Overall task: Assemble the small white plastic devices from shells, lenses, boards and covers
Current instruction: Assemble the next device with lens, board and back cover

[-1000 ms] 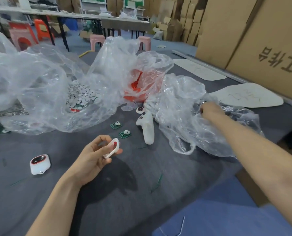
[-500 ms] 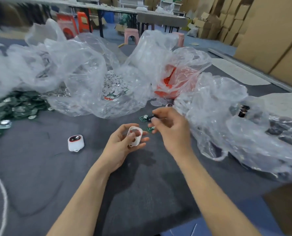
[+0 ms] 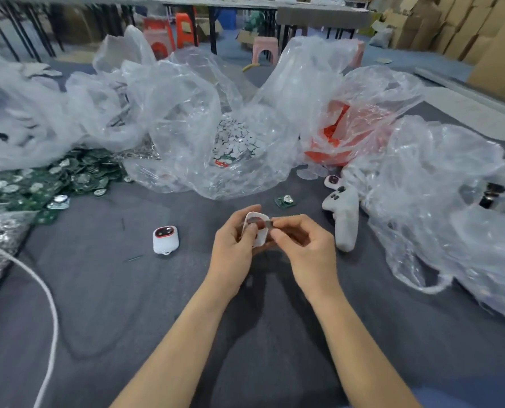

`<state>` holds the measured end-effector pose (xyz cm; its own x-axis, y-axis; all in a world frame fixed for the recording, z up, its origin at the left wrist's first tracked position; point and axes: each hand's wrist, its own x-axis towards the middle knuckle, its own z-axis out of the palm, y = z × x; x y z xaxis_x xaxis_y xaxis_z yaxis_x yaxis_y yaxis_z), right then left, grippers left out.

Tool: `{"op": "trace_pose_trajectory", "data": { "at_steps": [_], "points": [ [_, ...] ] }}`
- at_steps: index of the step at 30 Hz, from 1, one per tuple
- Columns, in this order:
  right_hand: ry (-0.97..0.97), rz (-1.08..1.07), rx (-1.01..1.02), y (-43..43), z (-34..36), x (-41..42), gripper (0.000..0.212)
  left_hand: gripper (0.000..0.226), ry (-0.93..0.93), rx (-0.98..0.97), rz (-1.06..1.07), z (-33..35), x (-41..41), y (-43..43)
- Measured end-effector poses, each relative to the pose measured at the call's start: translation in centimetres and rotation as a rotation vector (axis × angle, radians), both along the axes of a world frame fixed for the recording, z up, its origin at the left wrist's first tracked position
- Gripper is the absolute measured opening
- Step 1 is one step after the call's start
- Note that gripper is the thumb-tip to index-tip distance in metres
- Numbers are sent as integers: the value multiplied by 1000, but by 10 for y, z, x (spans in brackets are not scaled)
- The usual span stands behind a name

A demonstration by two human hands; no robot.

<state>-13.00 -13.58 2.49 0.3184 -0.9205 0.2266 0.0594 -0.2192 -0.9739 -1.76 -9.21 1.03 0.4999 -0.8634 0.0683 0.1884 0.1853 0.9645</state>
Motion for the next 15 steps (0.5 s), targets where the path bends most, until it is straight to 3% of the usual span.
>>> {"op": "trace_pose_trajectory", "data": {
  "at_steps": [4, 15],
  "points": [
    [-85, -61, 94, -4, 1, -3, 15, 35, -35, -1, -12, 0, -2, 2],
    [-120, -19, 148, -3, 1, -3, 28, 36, -58, 4, -26, -1, -2, 4]
  ]
}}
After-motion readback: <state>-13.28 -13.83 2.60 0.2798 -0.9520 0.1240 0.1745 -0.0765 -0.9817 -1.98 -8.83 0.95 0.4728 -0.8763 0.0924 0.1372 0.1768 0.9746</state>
